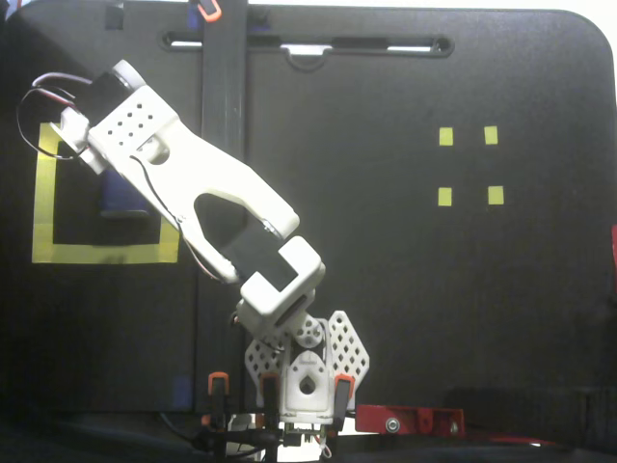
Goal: Grasp the block and place it in the designated area.
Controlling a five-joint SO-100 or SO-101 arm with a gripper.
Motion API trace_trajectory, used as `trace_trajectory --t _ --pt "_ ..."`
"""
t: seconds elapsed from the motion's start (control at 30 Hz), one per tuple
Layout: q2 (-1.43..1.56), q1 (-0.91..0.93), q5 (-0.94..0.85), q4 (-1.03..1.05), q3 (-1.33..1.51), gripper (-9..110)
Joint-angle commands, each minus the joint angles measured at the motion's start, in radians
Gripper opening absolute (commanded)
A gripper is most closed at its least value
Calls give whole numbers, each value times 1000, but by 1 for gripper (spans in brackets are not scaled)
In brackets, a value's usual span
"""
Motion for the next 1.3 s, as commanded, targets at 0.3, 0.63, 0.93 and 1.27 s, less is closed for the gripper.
trace_trajectory --t 0.3,0.63,0.93,1.27 --pt "40 15 687 -18 -40 0" --pt "38 18 744 -15 -38 0" --pt "35 147 739 -17 -38 0" --pt "-8 534 706 -63 -40 0"
